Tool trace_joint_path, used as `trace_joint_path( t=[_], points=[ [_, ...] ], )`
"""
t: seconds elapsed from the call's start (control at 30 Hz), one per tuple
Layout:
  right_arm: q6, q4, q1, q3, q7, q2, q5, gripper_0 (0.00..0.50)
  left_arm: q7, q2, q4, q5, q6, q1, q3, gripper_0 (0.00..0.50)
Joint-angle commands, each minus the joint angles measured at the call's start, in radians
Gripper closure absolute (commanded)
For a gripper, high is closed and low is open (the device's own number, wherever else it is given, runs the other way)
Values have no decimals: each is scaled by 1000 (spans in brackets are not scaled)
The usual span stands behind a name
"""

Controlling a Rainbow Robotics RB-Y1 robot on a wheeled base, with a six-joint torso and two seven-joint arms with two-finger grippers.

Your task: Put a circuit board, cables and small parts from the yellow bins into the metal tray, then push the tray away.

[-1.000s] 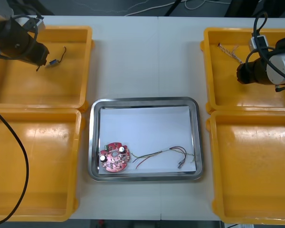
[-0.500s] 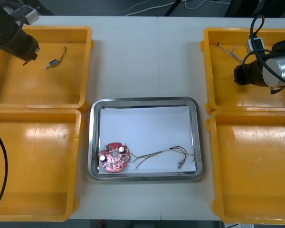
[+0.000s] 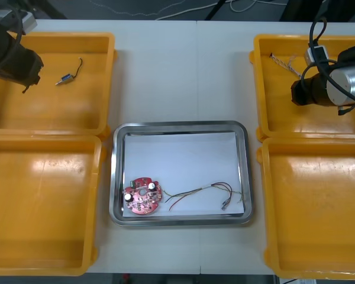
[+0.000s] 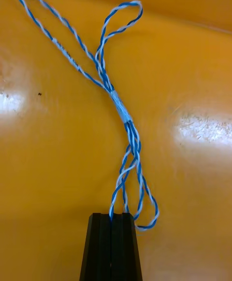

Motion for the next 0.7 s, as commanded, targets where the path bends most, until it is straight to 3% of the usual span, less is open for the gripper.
trace_joint_path(
  t=[0.03, 0.27, 0.4, 0.7],
  points=[
    [125, -116, -42, -24, 48, -32, -5, 500, 113, 39, -150, 21, 26, 66, 4, 500],
    [350, -212, -41, -91, 65, -35, -31, 500, 239, 39, -326, 41, 26, 148, -28, 500],
    [452, -218, -35, -131, 81, -35, -87, 500, 317, 27, -418, 54, 26, 191, -62, 500],
    [499, -301, 54, -200, 200, -44, -125, 500, 532, 0, -588, 20, 26, 255, -200, 500]
  ],
)
